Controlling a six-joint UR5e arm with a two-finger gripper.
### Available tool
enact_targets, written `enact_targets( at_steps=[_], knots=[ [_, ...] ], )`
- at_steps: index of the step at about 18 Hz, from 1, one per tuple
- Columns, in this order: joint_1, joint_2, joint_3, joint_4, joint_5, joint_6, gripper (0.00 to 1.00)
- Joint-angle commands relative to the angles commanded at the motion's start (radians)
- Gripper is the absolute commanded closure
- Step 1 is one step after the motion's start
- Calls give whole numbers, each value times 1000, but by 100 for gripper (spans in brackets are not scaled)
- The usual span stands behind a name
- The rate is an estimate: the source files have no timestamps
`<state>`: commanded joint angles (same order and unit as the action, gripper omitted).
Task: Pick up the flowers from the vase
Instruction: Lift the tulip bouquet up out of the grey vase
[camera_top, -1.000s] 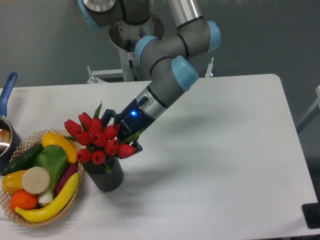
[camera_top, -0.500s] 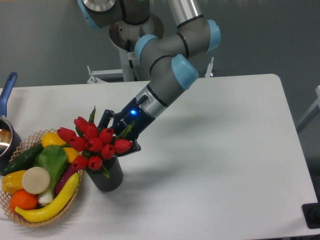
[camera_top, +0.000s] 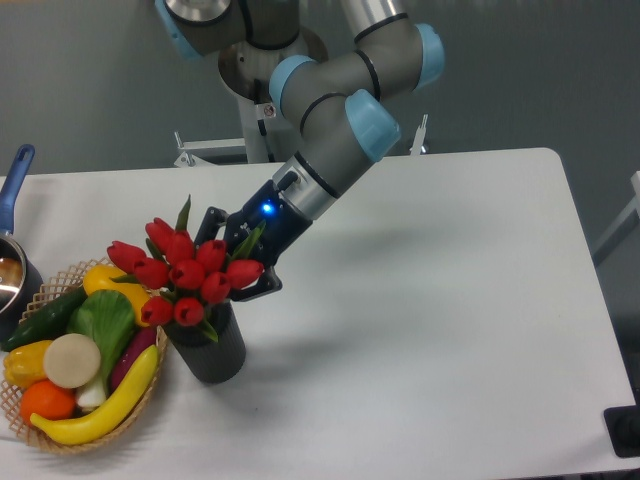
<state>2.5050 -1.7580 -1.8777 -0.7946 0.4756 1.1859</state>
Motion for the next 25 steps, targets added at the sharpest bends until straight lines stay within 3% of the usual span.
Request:
enact_targets(
  at_steps=[13,21,25],
  knots=[
    [46,80,34,0,-100,-176,59],
    [57,106,37,0,-160,-252,59],
    [63,112,67,-2,-170,-318,59]
  ],
)
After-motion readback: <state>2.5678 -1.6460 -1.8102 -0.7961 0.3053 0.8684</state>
